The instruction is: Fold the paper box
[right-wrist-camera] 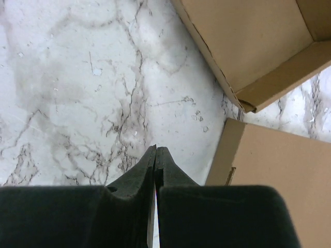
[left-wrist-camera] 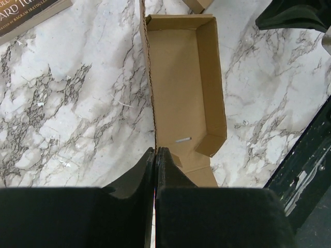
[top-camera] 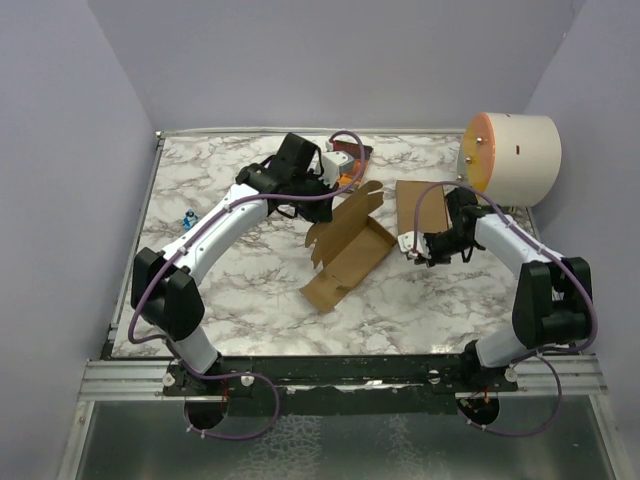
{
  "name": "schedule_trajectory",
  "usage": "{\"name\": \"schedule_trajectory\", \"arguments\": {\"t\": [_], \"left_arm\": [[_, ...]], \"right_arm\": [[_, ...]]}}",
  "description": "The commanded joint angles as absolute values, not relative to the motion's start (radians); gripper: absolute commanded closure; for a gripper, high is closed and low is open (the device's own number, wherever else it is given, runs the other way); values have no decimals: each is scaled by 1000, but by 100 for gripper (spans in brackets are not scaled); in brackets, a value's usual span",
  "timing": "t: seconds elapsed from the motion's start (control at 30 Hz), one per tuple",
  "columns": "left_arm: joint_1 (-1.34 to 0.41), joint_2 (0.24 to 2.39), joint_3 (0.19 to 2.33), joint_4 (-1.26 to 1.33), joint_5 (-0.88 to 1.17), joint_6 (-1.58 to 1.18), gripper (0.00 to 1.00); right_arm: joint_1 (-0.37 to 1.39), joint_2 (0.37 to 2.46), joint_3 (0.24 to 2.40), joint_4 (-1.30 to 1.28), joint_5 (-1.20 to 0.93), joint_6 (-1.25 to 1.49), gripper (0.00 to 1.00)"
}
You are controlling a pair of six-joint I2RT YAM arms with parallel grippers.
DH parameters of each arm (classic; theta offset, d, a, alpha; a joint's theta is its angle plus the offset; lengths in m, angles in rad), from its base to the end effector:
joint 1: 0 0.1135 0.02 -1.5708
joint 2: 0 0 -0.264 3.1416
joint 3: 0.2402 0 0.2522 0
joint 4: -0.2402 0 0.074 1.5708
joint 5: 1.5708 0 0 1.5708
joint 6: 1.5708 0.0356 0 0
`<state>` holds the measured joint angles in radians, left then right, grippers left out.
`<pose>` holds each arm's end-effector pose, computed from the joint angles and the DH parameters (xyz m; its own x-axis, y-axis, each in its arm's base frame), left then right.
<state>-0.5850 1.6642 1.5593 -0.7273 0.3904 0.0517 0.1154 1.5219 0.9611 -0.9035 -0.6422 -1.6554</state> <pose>0.2981 -0.2137 0.3313 -0.5782 0.4403 -0.6869 0.7552 0.6075 -0.2462 0.2532 0.0508 0.1958 0.2383 -0.7756 -0.5844 -0.9711 -0.1807 -0.1562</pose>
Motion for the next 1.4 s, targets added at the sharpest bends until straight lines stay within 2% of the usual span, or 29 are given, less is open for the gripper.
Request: {"name": "schedule_trajectory", "arguments": {"t": [0.0,0.17,0.33,0.63,0.83,1.27,1.37], "left_arm": [[-592,1621,1550,-722,394,27,100],[-592,1618,1539,-718,428,25,100],[-592,1630,1534,-714,466,30,100],[-593,1675,1519,-684,776,57,100],[-592,1685,1505,-675,838,57,100],[-513,1704,1501,-640,684,-17,100],[-492,1679,1477,-615,687,-33,91]], "right_arm": [[118,1524,950,-934,-729,-1703,97],[134,1575,943,-833,-745,-1646,97],[207,1649,972,-728,-668,-1566,97],[284,1733,1094,-545,-584,-1430,99],[288,1705,1049,-461,-573,-1404,98],[286,1667,996,-548,-598,-1421,95],[284,1671,982,-555,-599,-1417,94]]}}
